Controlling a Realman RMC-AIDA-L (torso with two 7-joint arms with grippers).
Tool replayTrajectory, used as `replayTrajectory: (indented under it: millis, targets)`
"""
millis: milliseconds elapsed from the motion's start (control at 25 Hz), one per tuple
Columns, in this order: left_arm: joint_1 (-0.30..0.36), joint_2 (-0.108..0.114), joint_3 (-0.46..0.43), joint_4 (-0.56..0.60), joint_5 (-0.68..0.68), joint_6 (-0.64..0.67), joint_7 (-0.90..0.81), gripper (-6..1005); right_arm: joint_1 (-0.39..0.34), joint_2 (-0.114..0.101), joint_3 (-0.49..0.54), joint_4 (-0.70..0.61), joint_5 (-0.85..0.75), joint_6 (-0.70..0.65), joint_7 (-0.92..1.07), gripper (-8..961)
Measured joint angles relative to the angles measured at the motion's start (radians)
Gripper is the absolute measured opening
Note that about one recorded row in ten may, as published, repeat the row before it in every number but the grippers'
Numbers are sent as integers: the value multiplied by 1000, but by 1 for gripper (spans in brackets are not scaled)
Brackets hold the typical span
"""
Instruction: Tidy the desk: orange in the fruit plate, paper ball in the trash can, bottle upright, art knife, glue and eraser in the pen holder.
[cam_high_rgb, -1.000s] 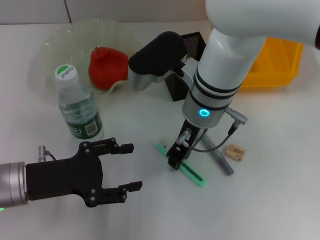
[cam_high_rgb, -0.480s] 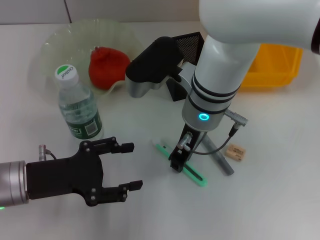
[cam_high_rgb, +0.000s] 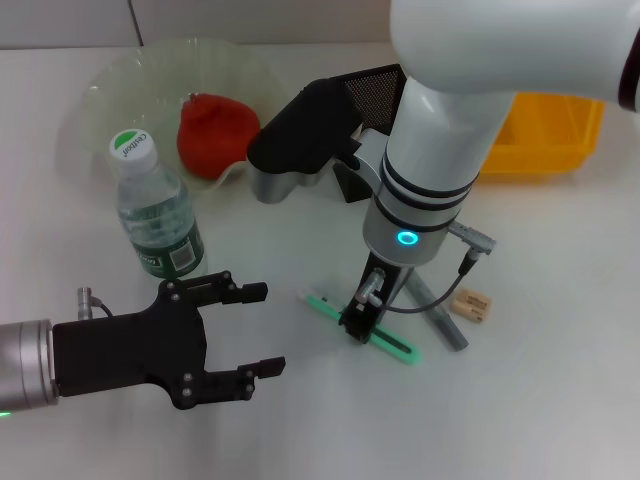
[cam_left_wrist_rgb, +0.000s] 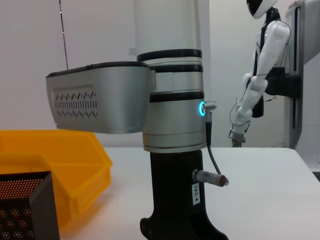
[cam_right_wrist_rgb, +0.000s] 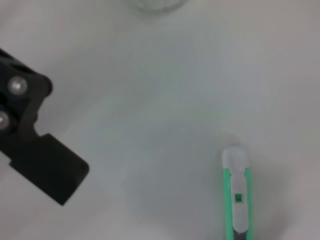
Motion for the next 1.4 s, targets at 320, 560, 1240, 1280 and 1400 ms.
replayTrajectory:
  millis: [320, 560, 1240, 1280, 1400]
  targets:
    - [2, -1, -7, 0, -9, 12, 0, 743, -171, -5, 253, -287, -191, -99, 0, 168]
    - [9, 2, -8, 0, -39, 39, -2, 742, -422, -10, 499, -707, -333, -123, -34, 169]
    - [42, 5, -20, -14, -63, 27, -10, 742, -816, -9, 626, -343, 1034, 423, -1707, 222]
    - [46, 5, -21, -14, -64, 27, -10, 742, -816, -9, 626, -343, 1034, 423, -1707, 226]
    - [51, 5, -29, -17, -65, 24, -11, 742, -758, -10, 667, -125, 1264, 310, -1968, 239]
